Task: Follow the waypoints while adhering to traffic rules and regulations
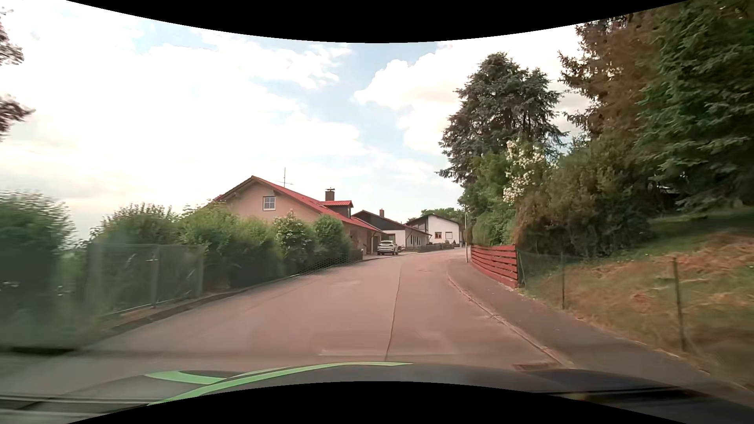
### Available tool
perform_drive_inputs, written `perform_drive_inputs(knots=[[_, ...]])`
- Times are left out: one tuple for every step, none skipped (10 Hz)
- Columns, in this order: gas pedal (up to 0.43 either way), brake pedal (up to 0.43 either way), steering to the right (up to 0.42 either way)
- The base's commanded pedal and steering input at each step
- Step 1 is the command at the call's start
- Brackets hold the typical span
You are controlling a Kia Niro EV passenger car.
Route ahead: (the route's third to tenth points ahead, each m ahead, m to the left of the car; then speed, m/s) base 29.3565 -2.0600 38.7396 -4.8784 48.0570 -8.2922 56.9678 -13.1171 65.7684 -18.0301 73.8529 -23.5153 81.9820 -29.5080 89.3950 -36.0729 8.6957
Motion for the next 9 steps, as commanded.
perform_drive_inputs(knots=[[0.087, 0.0, 0.041], [0.087, 0.0, 0.04], [0.087, 0.0, 0.04], [0.087, 0.0, 0.04], [0.087, 0.0, 0.04], [0.087, 0.0, 0.04], [0.087, 0.0, 0.04], [0.087, 0.0, 0.04], [0.087, 0.0, 0.04]])
